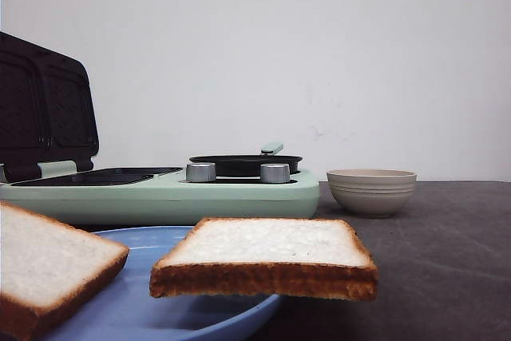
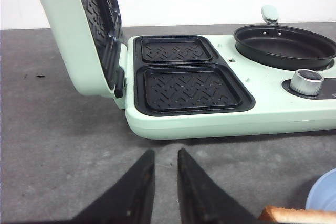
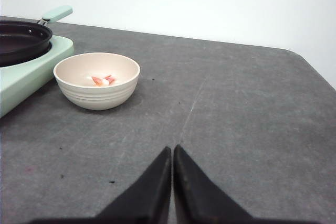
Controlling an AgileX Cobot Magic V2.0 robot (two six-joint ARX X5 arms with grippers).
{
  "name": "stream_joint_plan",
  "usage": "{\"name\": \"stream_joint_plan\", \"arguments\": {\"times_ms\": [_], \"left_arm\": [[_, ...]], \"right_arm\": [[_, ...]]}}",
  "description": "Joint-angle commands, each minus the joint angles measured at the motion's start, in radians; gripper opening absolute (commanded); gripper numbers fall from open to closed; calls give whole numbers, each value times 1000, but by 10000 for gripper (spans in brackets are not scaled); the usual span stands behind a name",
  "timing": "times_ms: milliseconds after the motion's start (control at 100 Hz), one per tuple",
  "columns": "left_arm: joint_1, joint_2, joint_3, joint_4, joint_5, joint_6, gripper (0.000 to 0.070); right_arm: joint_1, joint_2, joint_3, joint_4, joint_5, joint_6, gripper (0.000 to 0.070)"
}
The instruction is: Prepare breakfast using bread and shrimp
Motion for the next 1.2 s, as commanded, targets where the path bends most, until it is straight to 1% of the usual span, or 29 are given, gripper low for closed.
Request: {"name": "stream_joint_plan", "arguments": {"times_ms": [0, 70, 180, 380, 480, 550, 600, 680, 820, 900, 1020, 1130, 1191], "left_arm": [[0, 0, -18, -3, 3, -2, 0], [0, 0, -18, -3, 3, -2, 0], [0, -1, -18, -4, 3, -10, 0], [0, 0, -18, -3, 2, -162, 1], [0, 0, -14, -4, 2, -259, 1], [0, 0, 0, -3, 2, -298, 2], [0, 0, 15, -4, 2, -322, 3], [0, 3, 43, -6, -1, -344, 4], [0, 45, 120, -47, -1, -372, 6], [0, 102, 182, -87, -1, -378, 7], [0, 220, 296, -152, 3, -375, 7], [0, 343, 412, -212, 12, -348, 6], [0, 407, 475, -259, 15, -338, 5]], "right_arm": [[3, -2, -4, 18, -12, 34, 0], [3, -2, -4, 20, -13, 71, 0], [3, -2, -4, 19, -13, 174, 0], [3, -2, 3, 17, -20, 358, 0], [3, -1, 23, 13, -85, 438, 0], [3, 0, 47, 1, -118, 480, 0], [3, 2, 70, -21, -126, 502, 0], [3, 20, 119, -84, -125, 522, 0], [3, 110, 227, -199, -135, 522, 0], [3, 189, 289, -224, -167, 520, 0], [3, 334, 382, -236, -243, 517, 0], [3, 479, 473, -272, -322, 496, 0], [3, 544, 514, -290, -340, 479, 0]]}}
